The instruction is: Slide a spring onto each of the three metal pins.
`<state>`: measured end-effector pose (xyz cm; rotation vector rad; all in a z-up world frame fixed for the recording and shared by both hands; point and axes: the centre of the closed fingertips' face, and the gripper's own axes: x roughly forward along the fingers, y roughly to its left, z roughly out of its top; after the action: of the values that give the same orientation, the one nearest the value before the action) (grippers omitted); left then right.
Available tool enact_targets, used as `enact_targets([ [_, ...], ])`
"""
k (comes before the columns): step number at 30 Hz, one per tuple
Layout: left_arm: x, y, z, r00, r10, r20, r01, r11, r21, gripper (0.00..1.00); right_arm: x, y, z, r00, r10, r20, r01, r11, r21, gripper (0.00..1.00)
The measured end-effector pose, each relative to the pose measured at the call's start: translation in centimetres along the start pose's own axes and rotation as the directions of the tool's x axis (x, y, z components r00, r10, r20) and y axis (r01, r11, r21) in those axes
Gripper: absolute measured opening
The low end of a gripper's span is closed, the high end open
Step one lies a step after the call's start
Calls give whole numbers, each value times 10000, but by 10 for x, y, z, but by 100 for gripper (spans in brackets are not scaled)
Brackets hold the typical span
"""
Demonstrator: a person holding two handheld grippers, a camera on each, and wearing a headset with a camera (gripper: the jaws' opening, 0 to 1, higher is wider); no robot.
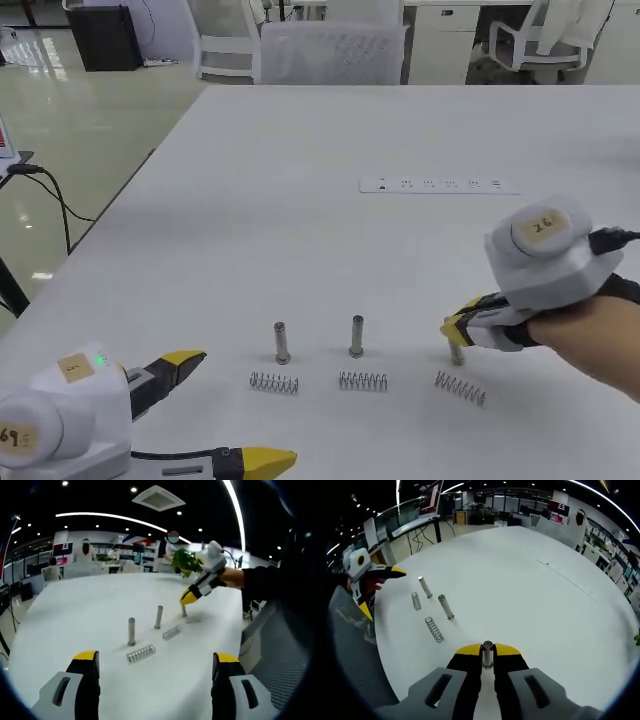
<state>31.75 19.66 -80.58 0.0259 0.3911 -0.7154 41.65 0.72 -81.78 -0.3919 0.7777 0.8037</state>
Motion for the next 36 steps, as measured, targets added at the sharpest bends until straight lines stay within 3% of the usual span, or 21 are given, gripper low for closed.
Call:
enact_targets([
  [10,0,1,0,10000,30,-30,-30,10000,13,91,-2,3,-1,9999,45,145,-46,10000,45,5],
  [22,0,0,-2,9999,27,-104,-27,10000,30,90,-5,4,-5,9998,-52,-185,50,10000,-60,5],
  [36,0,0,-3,9999,22,-146,-22,10000,40,90,-6,5,-6,10000,37,-32,-37,9999,-95,5],
])
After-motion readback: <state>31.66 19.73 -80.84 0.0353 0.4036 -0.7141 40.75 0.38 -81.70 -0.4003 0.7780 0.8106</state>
